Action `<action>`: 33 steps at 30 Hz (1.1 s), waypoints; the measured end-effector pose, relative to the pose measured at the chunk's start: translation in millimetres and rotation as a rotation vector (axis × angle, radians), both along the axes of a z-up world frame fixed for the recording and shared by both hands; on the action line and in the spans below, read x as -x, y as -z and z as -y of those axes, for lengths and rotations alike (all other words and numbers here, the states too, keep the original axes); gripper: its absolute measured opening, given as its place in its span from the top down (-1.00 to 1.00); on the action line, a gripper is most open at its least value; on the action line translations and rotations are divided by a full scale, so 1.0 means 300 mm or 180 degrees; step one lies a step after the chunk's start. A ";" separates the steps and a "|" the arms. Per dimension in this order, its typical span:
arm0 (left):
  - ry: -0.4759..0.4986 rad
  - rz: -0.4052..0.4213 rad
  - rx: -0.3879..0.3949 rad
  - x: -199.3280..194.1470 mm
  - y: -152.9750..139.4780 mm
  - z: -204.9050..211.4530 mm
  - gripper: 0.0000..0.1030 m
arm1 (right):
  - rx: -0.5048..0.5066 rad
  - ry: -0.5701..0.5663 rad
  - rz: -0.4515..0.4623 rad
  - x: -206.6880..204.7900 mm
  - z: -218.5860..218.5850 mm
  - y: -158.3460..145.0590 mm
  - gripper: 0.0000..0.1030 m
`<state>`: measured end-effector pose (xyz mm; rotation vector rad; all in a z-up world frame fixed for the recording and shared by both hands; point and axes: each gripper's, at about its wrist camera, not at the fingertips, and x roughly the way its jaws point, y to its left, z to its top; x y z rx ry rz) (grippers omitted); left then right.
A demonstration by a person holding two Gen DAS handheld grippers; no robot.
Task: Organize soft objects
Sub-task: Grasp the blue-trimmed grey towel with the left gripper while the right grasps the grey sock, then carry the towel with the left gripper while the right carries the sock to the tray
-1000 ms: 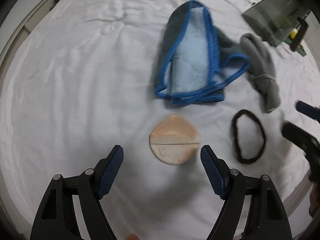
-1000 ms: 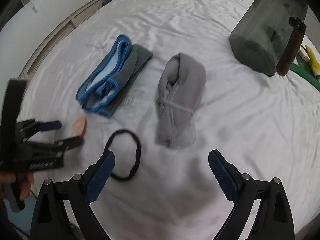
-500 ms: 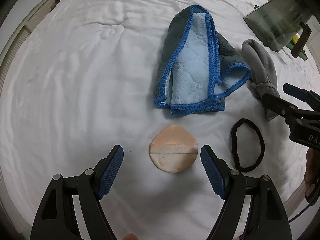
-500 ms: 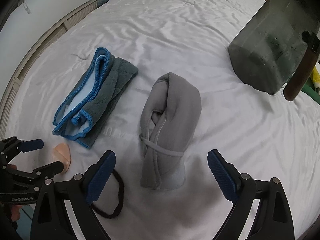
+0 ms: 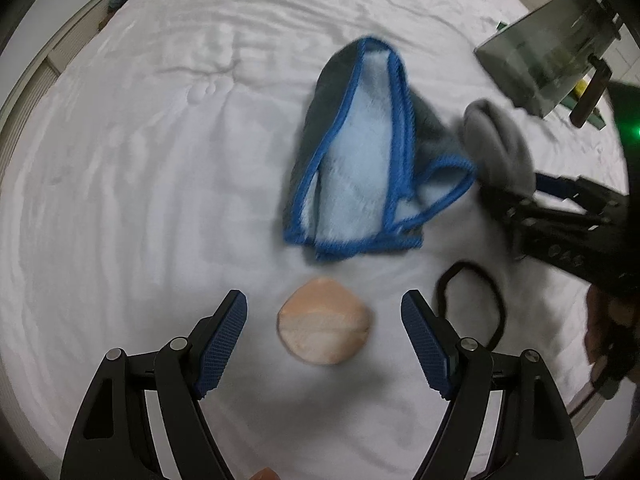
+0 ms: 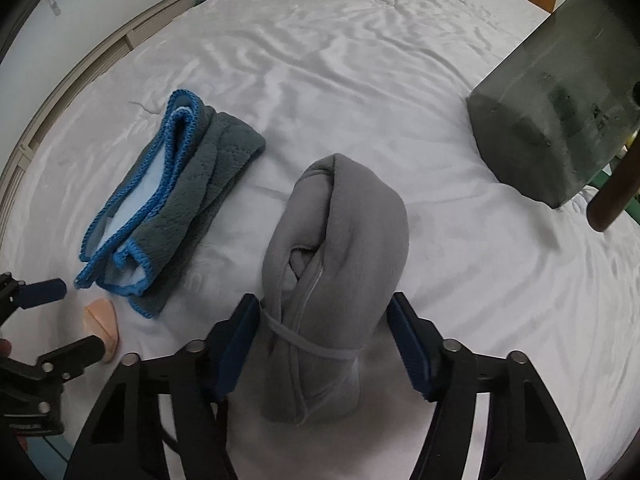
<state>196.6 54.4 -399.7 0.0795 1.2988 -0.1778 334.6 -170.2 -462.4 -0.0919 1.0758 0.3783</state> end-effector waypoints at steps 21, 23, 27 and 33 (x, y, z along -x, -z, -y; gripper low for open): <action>0.0333 -0.0002 -0.0355 -0.359 0.125 0.211 -0.54 | -0.0236 -0.0086 -0.0117 -0.017 0.055 0.000 0.43; 0.0283 -0.0028 -0.0395 -0.371 0.153 0.213 -0.56 | -0.0253 -0.0099 -0.0098 -0.009 0.065 -0.009 0.44; 0.0218 0.0055 -0.0434 -0.367 0.140 0.218 -0.03 | -0.0290 -0.0141 -0.0030 0.012 0.093 -0.036 0.44; 0.0116 0.0140 -0.0379 -0.354 0.068 0.221 0.42 | -0.0332 -0.0157 0.0031 0.044 0.139 -0.062 0.46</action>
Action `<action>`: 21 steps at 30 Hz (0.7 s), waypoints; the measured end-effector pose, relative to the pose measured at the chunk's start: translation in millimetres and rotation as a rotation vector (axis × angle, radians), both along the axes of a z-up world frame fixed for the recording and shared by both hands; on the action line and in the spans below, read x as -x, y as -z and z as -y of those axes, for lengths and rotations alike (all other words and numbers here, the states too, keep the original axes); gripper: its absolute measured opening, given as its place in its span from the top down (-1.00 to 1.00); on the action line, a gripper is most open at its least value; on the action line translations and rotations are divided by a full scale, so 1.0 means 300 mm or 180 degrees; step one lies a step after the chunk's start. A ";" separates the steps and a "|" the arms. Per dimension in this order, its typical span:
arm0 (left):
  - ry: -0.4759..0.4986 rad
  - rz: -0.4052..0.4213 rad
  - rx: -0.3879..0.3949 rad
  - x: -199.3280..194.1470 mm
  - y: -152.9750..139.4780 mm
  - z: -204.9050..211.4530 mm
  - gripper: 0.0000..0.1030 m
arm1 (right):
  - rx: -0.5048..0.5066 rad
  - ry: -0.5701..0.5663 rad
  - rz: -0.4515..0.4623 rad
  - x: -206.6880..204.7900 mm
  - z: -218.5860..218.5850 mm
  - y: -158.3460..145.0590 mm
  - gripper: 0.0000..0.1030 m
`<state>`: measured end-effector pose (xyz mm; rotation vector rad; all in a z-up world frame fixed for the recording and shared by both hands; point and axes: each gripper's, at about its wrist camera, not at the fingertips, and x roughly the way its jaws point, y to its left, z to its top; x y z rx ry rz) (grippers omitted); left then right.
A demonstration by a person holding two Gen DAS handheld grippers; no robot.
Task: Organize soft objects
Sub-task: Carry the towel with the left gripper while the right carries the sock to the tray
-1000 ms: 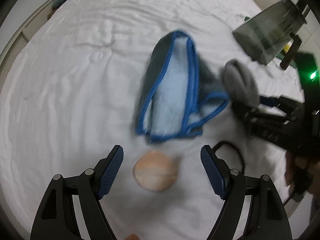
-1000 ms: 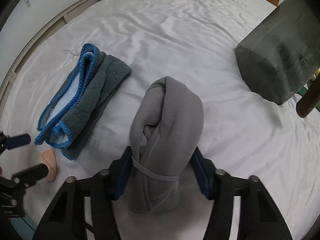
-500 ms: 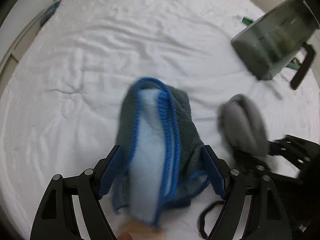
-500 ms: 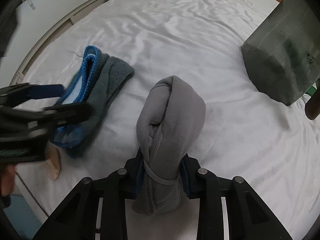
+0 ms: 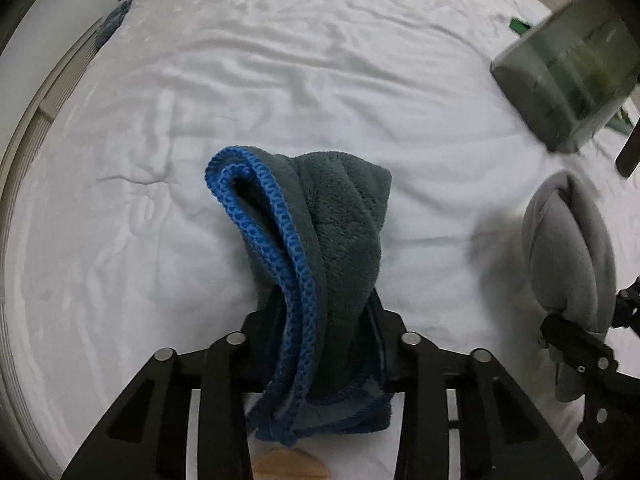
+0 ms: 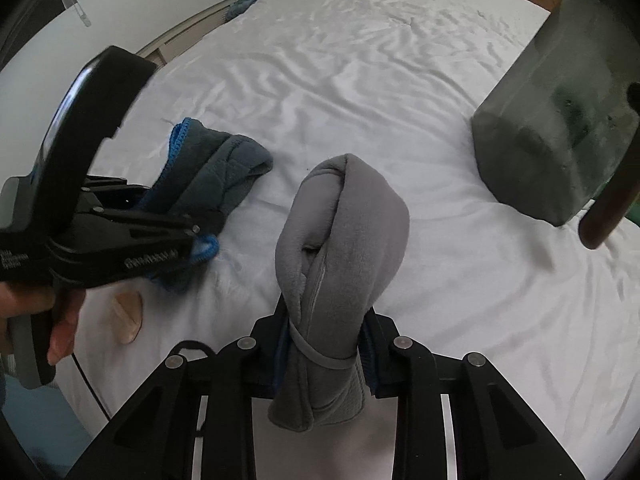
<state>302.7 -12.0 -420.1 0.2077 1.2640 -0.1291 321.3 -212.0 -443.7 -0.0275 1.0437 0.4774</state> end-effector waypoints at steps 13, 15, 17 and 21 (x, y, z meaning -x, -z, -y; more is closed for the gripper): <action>0.0050 0.0218 0.0383 0.154 -0.279 0.126 0.44 | -0.0284 0.0037 0.0112 0.150 0.271 -0.167 0.49; 0.0128 0.0212 0.0435 0.203 -0.331 0.179 0.44 | -0.0314 0.0083 0.0138 0.184 0.346 -0.202 0.50; 0.0209 0.0179 0.0506 0.239 -0.372 0.243 0.44 | -0.0311 0.0158 0.0165 0.203 0.410 -0.229 0.50; 0.0507 0.0171 0.0588 0.304 -0.456 0.406 0.44 | -0.0280 0.0375 0.0222 0.235 0.609 -0.292 0.50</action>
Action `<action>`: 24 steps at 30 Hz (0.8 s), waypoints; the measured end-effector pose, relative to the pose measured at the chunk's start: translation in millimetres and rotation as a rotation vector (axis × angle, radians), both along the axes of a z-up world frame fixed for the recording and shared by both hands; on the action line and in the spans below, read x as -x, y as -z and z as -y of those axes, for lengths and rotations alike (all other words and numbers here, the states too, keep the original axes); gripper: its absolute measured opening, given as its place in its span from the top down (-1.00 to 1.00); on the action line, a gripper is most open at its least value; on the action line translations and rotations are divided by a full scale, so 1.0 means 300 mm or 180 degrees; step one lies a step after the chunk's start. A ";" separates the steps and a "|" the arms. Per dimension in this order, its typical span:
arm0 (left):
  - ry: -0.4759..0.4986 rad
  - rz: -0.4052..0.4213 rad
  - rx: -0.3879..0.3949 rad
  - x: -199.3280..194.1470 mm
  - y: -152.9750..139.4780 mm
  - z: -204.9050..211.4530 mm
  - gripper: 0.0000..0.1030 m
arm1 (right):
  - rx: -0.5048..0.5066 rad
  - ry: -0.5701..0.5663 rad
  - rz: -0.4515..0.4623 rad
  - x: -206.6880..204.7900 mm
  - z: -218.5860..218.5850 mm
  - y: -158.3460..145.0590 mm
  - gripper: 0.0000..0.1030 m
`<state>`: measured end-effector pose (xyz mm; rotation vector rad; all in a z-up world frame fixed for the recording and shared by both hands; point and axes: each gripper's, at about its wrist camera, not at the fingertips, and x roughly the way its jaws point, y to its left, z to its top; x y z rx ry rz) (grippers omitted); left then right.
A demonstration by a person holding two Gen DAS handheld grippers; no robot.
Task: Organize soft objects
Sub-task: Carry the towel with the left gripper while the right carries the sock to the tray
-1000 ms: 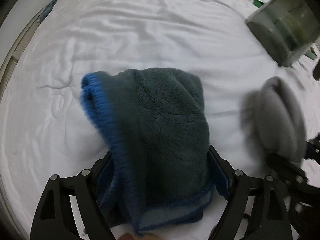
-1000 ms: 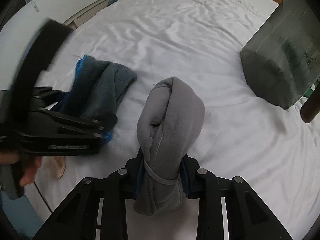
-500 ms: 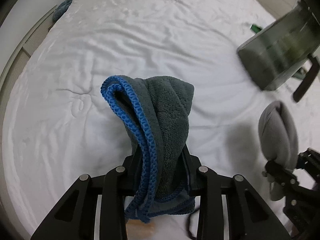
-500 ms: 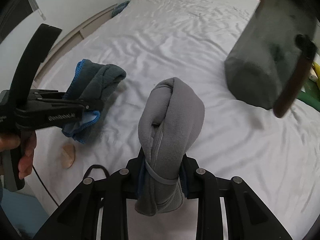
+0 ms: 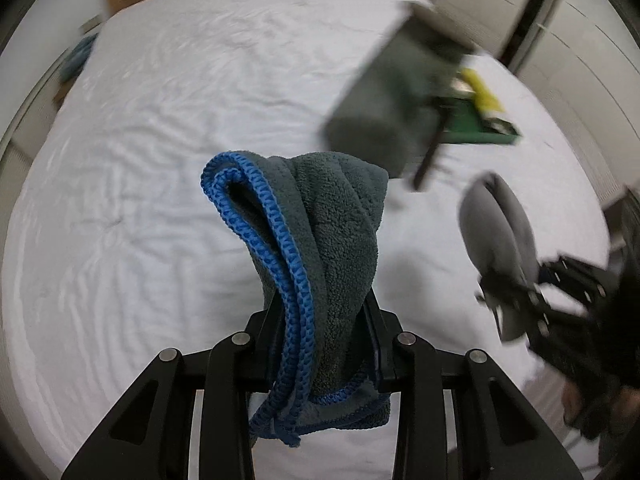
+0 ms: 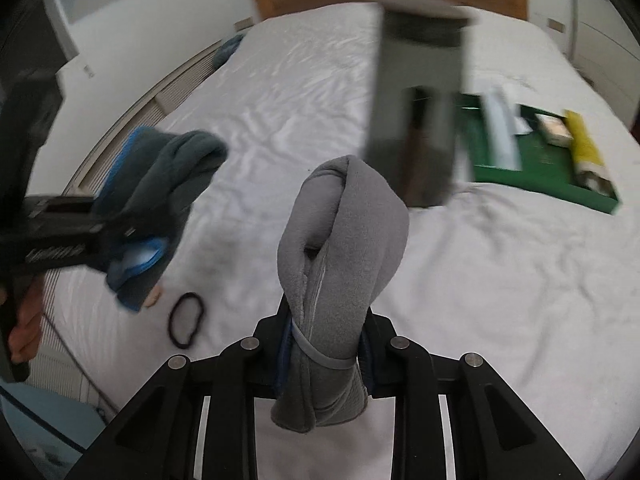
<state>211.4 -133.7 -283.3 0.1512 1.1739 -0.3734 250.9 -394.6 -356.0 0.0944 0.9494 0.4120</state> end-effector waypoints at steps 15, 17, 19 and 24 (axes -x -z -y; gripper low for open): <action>0.0541 0.0321 0.0527 -0.182 -0.130 0.765 0.44 | 0.0330 0.0654 0.0356 -0.227 0.681 -0.167 0.50; 0.0455 0.0383 0.0483 -0.269 -0.088 0.860 0.44 | 0.0322 0.0687 0.0394 -0.294 0.730 -0.165 0.50; 0.0375 0.0369 0.0434 -0.365 -0.028 0.946 0.44 | 0.0336 0.0714 0.0412 -0.364 0.784 -0.157 0.50; 0.0224 0.0345 0.0315 -0.519 0.094 1.065 0.44 | 0.0372 0.0687 0.0291 -0.586 0.858 -0.058 0.50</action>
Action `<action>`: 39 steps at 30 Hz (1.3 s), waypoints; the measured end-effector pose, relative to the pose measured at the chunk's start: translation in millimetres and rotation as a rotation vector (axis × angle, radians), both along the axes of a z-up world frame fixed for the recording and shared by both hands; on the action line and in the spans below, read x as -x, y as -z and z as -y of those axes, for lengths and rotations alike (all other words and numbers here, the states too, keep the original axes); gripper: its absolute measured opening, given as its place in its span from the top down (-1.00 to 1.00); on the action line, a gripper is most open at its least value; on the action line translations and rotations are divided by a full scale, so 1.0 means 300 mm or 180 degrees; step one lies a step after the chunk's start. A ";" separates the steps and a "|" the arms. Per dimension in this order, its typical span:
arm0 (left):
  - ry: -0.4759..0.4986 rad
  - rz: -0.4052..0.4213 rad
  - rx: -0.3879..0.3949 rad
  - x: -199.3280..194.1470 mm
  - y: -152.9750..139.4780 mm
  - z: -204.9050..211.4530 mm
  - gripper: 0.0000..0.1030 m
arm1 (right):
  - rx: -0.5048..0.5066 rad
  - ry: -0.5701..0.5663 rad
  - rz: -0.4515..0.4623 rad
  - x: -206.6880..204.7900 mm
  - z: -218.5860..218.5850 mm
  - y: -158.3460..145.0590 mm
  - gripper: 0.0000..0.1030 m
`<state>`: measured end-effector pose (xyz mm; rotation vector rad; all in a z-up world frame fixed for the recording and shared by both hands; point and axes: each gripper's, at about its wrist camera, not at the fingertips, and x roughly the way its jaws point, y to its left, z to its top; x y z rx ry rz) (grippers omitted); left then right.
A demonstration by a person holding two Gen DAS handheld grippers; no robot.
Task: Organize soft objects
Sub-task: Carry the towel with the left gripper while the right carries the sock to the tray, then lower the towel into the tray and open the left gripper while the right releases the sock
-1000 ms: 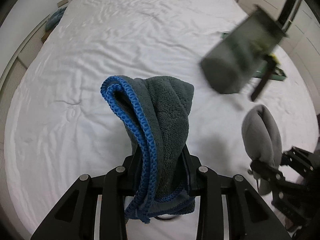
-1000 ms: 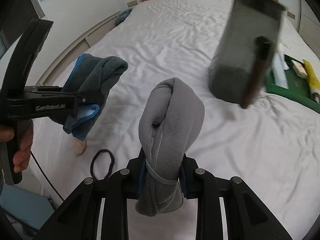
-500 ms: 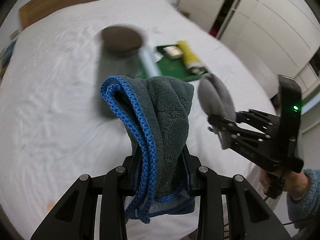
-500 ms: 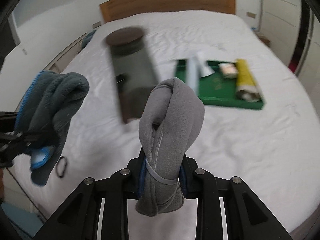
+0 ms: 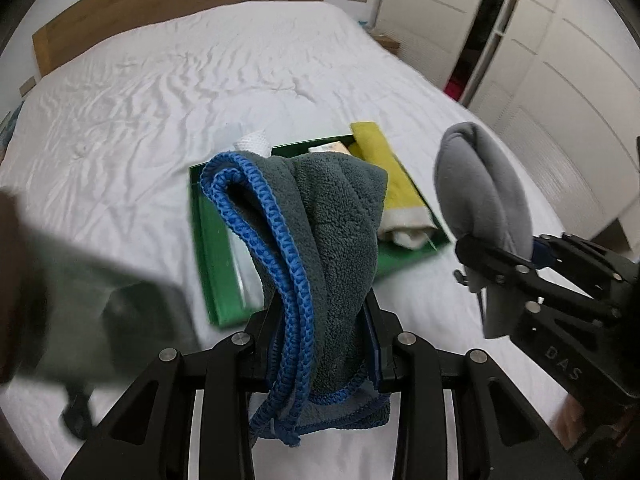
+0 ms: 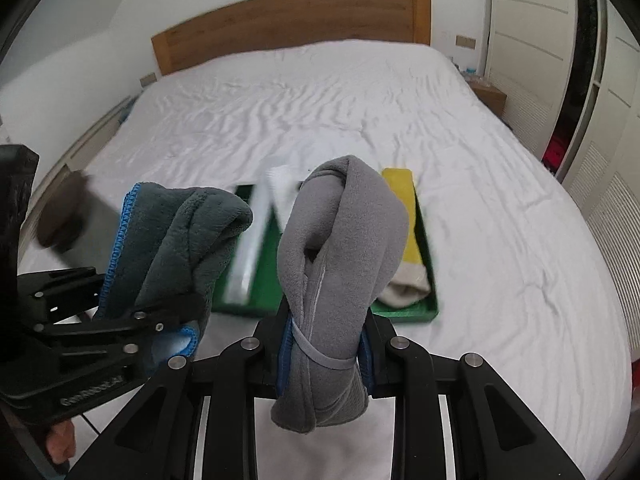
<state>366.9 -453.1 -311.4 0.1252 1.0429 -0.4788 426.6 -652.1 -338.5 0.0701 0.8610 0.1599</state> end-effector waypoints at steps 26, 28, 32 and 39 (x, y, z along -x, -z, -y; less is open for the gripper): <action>-0.0266 -0.0229 -0.0259 -0.199 0.253 0.169 0.43 | 0.0440 -0.0453 -0.0521 -0.507 -0.039 0.336 0.49; -0.0273 -0.0241 -0.0269 -0.206 0.257 0.167 0.43 | 0.0459 -0.0467 -0.0541 -0.516 -0.048 0.346 0.49; -0.0283 -0.0261 -0.0300 -0.217 0.268 0.169 0.43 | 0.0508 -0.0499 -0.0583 -0.525 -0.058 0.360 0.48; -0.0342 -0.0373 -0.0384 -0.240 0.309 0.168 0.42 | 0.0582 -0.0547 -0.0697 -0.551 -0.077 0.386 0.46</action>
